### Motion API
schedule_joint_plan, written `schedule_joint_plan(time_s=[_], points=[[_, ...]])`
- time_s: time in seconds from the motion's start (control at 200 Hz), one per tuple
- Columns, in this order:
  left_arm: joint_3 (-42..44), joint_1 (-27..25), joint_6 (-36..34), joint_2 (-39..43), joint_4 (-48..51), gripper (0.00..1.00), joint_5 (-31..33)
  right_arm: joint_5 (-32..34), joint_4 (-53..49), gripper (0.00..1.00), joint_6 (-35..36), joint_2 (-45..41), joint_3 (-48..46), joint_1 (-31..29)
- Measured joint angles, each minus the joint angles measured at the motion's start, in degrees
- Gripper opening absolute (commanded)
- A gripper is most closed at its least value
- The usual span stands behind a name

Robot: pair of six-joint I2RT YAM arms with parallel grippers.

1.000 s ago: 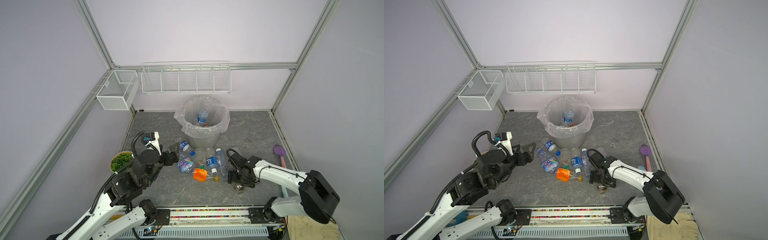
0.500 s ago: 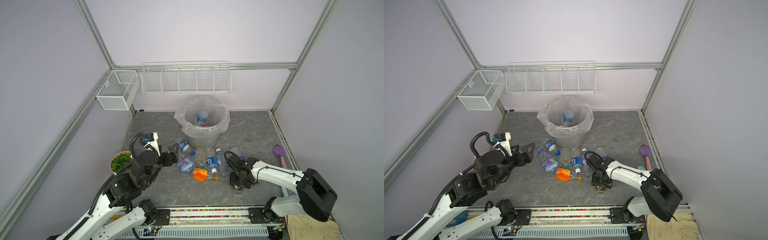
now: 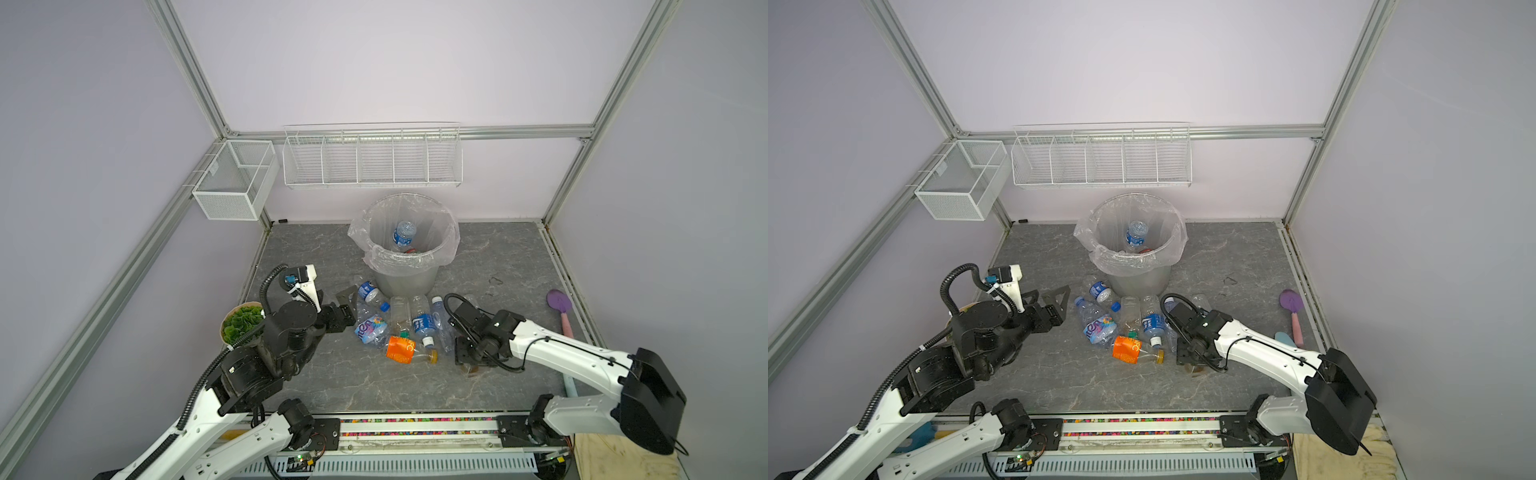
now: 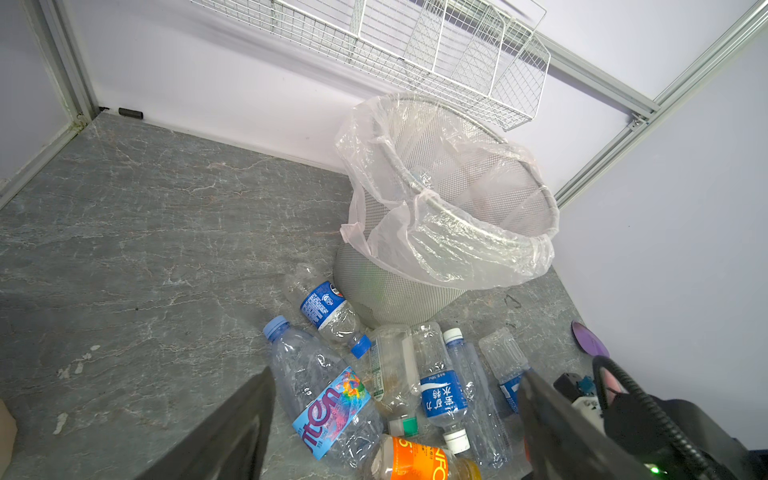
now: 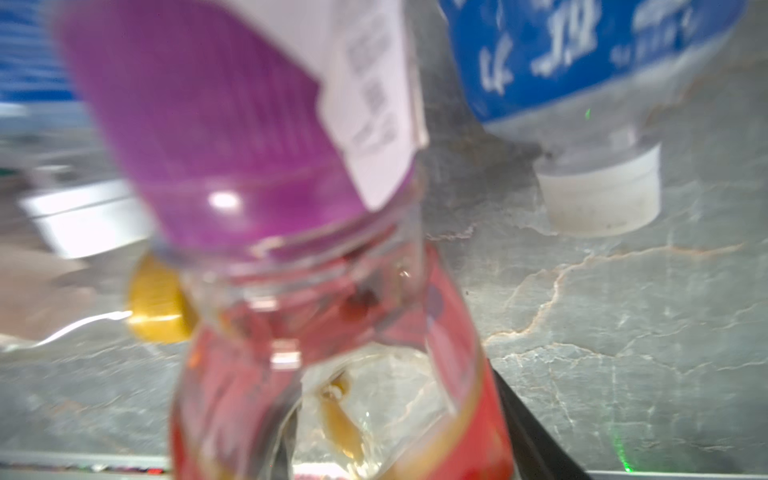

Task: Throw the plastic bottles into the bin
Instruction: 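Close the right gripper on the red-labelled purple-capped bottle, then lift the red-labelled bottle with the right gripper toward the bin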

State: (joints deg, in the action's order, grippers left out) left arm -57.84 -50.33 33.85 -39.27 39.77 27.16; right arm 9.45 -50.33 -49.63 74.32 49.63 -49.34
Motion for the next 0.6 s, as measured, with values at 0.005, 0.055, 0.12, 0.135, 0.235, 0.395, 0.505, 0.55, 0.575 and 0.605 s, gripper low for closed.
schedule_joint_plan(time_s=[0.005, 0.055, 0.12, 0.135, 0.235, 0.395, 0.505, 0.55, 0.575, 0.605], points=[[0.0, 0.0, 0.0, 0.0, 0.0, 0.90, 0.0, 0.1, -0.1, 0.12, 0.0, -0.1, 0.2, -0.1], [0.0, 0.0, 0.0, 0.0, 0.0, 0.90, 0.0, 1.1, -1.0, 0.09, 0.6, -0.9, 1.8, -0.7], [0.0, 0.0, 0.0, -0.1, 0.0, 0.90, 0.0, 2.2, -2.1, 0.07, 1.5, -2.2, 3.4, -1.4], [0.0, 0.0, 0.0, -0.1, 0.0, 0.90, 0.0, 2.4, -2.3, 0.07, 1.8, -2.5, 3.7, -1.5], [0.0, 0.0, 0.0, -0.3, 0.0, 0.90, 0.0, 3.8, -3.3, 0.07, 3.2, -4.9, 5.1, -2.6], [0.0, 0.0, 0.0, -0.7, 0.0, 0.90, 0.0, 5.6, -3.9, 0.07, 5.7, -9.0, 6.2, -4.1], [0.0, 0.0, 0.0, -0.9, 0.0, 0.90, 0.0, 6.3, -4.3, 0.07, 7.4, -10.7, 7.3, -4.4], [0.0, 0.0, 0.0, -0.9, 0.0, 0.90, 0.0, 6.5, -4.4, 0.07, 8.0, -11.0, 7.9, -4.4], [0.0, 0.0, 0.0, -0.9, 0.0, 0.90, 0.0, 6.7, -4.4, 0.07, 8.5, -11.1, 8.3, -4.4], [0.0, 0.0, 0.0, -0.9, 0.0, 0.90, 0.0, 6.9, -4.4, 0.07, 9.1, -11.2, 8.9, -4.4]])
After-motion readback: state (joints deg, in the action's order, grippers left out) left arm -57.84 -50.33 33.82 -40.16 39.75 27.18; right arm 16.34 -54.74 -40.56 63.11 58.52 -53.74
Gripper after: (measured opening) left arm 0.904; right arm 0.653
